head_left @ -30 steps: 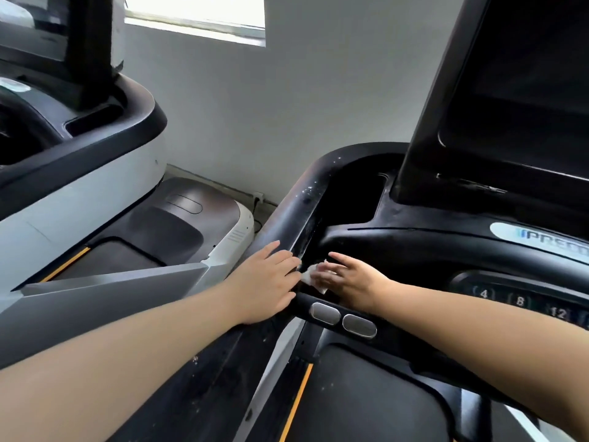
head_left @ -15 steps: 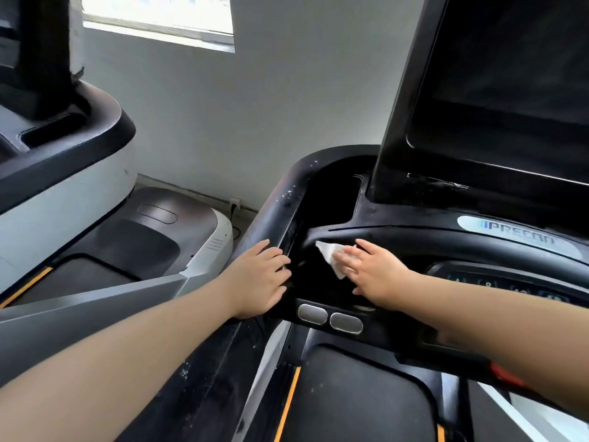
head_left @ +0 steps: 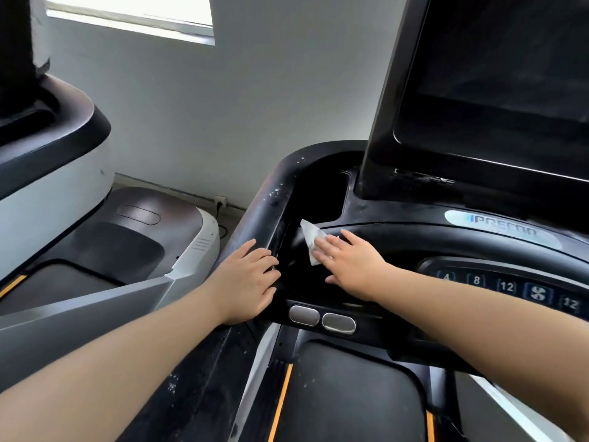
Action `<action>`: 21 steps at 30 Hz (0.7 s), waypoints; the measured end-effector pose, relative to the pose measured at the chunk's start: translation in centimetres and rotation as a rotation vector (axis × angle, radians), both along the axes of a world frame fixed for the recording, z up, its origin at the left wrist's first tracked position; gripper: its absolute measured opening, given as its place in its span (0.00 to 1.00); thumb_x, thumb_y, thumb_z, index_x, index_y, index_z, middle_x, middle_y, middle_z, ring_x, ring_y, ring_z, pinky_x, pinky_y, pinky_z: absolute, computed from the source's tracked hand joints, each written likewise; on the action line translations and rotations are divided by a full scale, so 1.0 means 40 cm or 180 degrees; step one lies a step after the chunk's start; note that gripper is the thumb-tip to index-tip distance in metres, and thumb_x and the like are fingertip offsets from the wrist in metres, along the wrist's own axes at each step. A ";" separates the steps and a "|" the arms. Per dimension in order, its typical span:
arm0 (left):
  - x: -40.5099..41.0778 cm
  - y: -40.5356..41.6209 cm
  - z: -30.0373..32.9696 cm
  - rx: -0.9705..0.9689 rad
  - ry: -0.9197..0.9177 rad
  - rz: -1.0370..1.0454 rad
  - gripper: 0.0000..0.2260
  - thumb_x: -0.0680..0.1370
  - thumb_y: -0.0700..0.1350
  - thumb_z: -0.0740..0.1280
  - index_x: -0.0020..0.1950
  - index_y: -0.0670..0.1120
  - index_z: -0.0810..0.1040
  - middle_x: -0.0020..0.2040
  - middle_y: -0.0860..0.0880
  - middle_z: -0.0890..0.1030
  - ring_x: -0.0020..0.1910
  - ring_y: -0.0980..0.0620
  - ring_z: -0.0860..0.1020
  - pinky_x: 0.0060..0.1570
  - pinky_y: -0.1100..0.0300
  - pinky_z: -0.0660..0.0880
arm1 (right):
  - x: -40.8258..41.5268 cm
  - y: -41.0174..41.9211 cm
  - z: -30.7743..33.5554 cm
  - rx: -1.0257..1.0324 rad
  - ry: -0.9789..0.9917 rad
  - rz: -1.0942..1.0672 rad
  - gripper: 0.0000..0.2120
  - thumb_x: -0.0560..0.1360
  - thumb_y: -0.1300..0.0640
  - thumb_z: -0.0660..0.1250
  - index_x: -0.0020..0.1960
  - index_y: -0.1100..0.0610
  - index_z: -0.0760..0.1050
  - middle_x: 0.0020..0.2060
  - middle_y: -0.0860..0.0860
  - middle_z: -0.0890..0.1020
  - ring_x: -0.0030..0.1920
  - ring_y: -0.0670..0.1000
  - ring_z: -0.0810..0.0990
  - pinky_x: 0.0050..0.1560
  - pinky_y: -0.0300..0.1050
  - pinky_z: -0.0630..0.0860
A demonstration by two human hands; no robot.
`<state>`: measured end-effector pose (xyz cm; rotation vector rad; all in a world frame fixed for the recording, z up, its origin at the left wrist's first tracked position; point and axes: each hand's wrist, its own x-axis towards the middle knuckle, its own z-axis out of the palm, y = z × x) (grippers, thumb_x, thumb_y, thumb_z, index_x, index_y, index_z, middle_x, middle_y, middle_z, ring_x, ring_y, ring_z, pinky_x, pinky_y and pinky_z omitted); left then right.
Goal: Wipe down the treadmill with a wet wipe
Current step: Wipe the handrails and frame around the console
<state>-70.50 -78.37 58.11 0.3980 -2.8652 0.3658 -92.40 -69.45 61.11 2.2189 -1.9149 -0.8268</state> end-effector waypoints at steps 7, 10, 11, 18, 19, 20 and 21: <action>-0.002 0.000 0.003 0.0031 0.0021 -0.0028 0.18 0.72 0.52 0.56 0.44 0.48 0.84 0.46 0.50 0.82 0.50 0.48 0.79 0.62 0.50 0.62 | -0.118 0.136 0.120 0.0632 0.0287 -0.0522 0.30 0.81 0.40 0.45 0.75 0.57 0.58 0.77 0.48 0.49 0.76 0.48 0.50 0.74 0.52 0.43; -0.002 0.002 0.006 0.0081 0.0037 -0.0025 0.18 0.72 0.52 0.55 0.44 0.48 0.85 0.45 0.50 0.82 0.49 0.48 0.80 0.62 0.50 0.62 | -0.153 0.148 0.143 0.0608 0.0378 -0.0731 0.34 0.79 0.36 0.44 0.75 0.58 0.57 0.76 0.49 0.56 0.75 0.47 0.54 0.75 0.50 0.43; -0.002 0.003 0.008 0.0088 0.0039 -0.0028 0.18 0.72 0.52 0.55 0.44 0.48 0.85 0.45 0.50 0.83 0.49 0.48 0.80 0.62 0.50 0.62 | -0.163 0.151 0.146 0.0597 0.0417 -0.0706 0.34 0.79 0.36 0.43 0.75 0.59 0.58 0.76 0.49 0.57 0.75 0.47 0.54 0.75 0.49 0.44; -0.002 0.001 0.004 0.0114 0.0052 -0.0071 0.18 0.72 0.52 0.56 0.44 0.48 0.85 0.45 0.51 0.83 0.49 0.48 0.79 0.62 0.50 0.62 | -0.209 0.123 0.162 0.1239 -0.0089 -0.0443 0.25 0.82 0.45 0.41 0.77 0.50 0.56 0.77 0.46 0.45 0.76 0.44 0.43 0.74 0.46 0.43; -0.003 0.001 0.005 0.0113 0.0062 -0.0075 0.18 0.72 0.52 0.56 0.44 0.49 0.85 0.45 0.51 0.83 0.49 0.48 0.79 0.62 0.50 0.62 | -0.211 0.114 0.163 0.1323 -0.0042 -0.0396 0.25 0.82 0.45 0.41 0.77 0.50 0.56 0.77 0.45 0.44 0.76 0.44 0.42 0.75 0.46 0.43; -0.003 0.001 0.005 0.0113 0.0066 -0.0081 0.18 0.72 0.52 0.56 0.44 0.49 0.85 0.45 0.51 0.83 0.49 0.48 0.80 0.61 0.50 0.62 | -0.213 0.105 0.162 0.1396 0.0036 -0.0344 0.25 0.82 0.44 0.41 0.76 0.50 0.57 0.77 0.44 0.44 0.76 0.44 0.41 0.75 0.46 0.42; -0.004 0.000 0.004 0.0110 0.0068 -0.0090 0.18 0.72 0.52 0.56 0.44 0.49 0.85 0.45 0.51 0.83 0.49 0.48 0.80 0.61 0.51 0.62 | -0.212 0.097 0.164 0.1468 0.0111 -0.0291 0.25 0.82 0.44 0.41 0.76 0.50 0.58 0.76 0.43 0.44 0.76 0.44 0.41 0.75 0.47 0.41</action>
